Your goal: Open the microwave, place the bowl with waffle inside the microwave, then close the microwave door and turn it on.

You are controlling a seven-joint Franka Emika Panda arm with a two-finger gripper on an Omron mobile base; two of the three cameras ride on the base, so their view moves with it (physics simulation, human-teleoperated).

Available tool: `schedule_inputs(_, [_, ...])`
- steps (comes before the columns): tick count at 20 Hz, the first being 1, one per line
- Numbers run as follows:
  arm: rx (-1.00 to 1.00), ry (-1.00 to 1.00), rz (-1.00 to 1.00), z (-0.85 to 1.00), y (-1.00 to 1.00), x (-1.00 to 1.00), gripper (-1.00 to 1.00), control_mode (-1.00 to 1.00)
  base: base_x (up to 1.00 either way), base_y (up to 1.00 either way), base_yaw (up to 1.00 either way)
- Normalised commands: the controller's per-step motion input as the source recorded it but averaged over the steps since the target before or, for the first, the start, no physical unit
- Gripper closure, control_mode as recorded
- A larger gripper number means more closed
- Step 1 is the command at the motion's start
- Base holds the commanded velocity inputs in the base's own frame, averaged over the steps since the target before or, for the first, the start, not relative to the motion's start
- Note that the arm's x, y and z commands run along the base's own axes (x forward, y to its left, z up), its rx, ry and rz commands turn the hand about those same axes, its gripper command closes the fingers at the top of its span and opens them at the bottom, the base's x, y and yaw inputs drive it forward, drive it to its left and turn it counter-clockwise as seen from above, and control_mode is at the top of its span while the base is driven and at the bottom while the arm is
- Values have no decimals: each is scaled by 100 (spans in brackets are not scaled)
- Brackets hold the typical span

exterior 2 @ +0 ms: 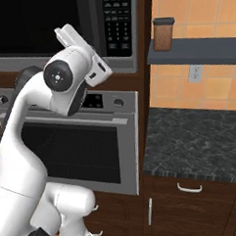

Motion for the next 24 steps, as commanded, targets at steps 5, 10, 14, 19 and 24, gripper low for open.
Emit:
schedule_inputs(5, [10, 6, -6, -26, -67, -19, 100, -100, 0, 0, 0])
schedule_inputs(10, [28, 6, -7, -8, -44, -7, 100, -100, 0, 0, 0])
schedule_inputs(14, [44, 0, -11, -6, -3, -6, 100, -100, 0, 0, 0])
schedule_inputs(19, [67, -2, -3, -41, -3, -39, 100, -100, 0, 0, 0])
schedule_inputs(24, [59, -26, 0, -34, 27, -12, 100, -100, 0, 0, 0])
